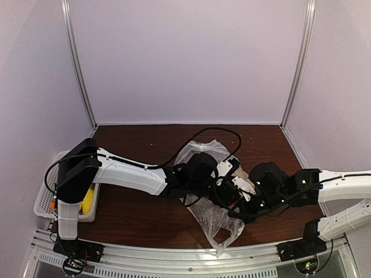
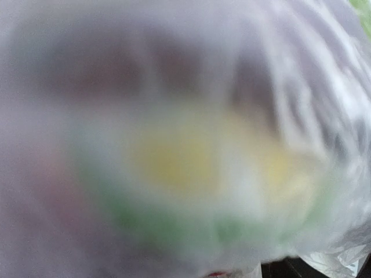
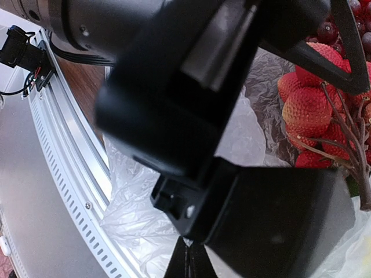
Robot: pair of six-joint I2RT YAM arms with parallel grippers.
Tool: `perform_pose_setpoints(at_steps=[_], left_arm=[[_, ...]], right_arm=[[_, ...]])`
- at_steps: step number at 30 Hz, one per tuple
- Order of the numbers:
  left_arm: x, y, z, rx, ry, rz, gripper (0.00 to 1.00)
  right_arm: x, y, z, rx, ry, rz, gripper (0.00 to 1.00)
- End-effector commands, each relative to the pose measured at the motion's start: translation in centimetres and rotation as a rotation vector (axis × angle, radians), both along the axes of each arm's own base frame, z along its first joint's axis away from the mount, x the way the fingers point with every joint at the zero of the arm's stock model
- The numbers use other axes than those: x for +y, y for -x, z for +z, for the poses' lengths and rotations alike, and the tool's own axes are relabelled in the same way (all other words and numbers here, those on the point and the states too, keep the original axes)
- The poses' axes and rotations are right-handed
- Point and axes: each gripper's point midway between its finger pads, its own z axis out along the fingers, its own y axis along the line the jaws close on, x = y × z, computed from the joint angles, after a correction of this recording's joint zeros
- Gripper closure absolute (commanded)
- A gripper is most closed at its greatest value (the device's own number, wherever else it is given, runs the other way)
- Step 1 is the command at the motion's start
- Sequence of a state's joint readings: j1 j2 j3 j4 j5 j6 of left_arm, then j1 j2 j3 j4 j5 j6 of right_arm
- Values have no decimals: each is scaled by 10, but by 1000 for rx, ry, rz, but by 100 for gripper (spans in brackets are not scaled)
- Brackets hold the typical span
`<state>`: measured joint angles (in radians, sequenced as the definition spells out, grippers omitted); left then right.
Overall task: Untie the knot of the plastic bag and take out the fruit
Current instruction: Reach into the gripper of the takeout bag.
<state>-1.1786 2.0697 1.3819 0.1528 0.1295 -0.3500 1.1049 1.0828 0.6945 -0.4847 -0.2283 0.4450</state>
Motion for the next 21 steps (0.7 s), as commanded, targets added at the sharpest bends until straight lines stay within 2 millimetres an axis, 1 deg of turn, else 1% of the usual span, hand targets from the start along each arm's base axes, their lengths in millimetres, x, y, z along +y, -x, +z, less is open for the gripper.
perform_pose_setpoints(at_steps=[1,4,8,12,15,18,21], left_arm=[[-12,-4,3,-38,27,-1,27],[-12,-4,-2,-32,14,3,44],[-12,-3,1,-22,-11,-4,64],[-7,-4,8,-30,-20,9,74],[-3,-2,13,-29,-19,10,81],[4,1,16,-24,-21,5,93],[12,2,21,-34,-20,17,100]], right_arm=[[1,2,1,-1,-15,4,100],[1,1,-1,-1,-15,0,100],[0,0,-3,-7,-8,-10,100],[-3,-3,-2,-20,-2,-26,100],[-5,-8,2,-42,1,-51,100],[-9,-13,8,-69,-1,-78,100],[-13,-16,13,-93,-10,-99,100]])
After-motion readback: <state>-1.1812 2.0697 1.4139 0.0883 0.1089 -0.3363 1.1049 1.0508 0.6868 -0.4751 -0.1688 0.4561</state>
